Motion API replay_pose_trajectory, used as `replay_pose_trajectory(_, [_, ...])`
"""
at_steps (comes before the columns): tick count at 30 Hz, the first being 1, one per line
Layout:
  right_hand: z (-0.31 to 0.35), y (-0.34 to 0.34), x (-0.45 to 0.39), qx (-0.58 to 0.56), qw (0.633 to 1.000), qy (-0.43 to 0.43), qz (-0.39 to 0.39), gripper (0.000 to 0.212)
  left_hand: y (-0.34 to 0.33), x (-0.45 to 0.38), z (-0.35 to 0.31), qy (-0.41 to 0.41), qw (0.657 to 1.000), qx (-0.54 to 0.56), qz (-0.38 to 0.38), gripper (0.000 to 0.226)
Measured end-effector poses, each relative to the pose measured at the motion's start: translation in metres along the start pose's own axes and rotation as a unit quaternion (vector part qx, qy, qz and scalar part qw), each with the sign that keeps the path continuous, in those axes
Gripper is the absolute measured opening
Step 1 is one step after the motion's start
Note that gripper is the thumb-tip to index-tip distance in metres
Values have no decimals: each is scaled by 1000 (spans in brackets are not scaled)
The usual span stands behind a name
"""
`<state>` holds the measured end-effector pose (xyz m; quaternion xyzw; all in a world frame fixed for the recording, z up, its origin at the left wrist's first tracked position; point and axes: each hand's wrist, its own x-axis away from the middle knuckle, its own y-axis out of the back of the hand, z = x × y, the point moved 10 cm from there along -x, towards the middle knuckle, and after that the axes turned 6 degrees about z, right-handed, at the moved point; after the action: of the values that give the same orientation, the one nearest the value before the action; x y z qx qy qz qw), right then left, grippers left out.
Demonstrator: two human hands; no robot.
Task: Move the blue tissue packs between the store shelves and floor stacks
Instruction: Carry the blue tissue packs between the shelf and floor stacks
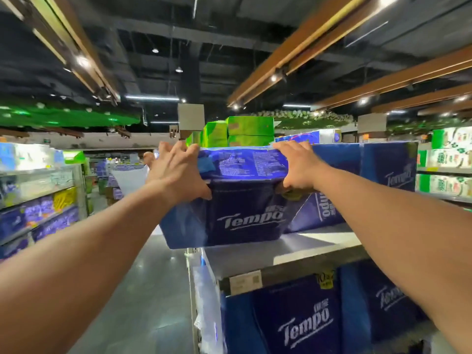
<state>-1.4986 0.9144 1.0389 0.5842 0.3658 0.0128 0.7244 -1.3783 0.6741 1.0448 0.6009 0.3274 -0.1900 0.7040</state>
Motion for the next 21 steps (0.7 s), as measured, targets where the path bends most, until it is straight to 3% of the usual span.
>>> replay_pose_trajectory(9, [-34, -18, -117, -60, 995, 38, 74, 115, -44, -99, -8, 38, 992, -33, 118, 98])
replay_pose_trajectory(13, [-37, -33, -161, -74, 989, 67, 111, 91, -44, -133, -5, 43, 992, -85, 86, 107])
replay_pose_trajectory(16, [-28, -56, -186, 18, 993, 84, 84, 82, -74, -142, 5, 99, 984, -93, 116, 101])
replay_pose_trajectory(21, [-35, -80, -217, 63, 991, 102, 52, 98, -116, -157, 0, 123, 980, -117, 106, 142])
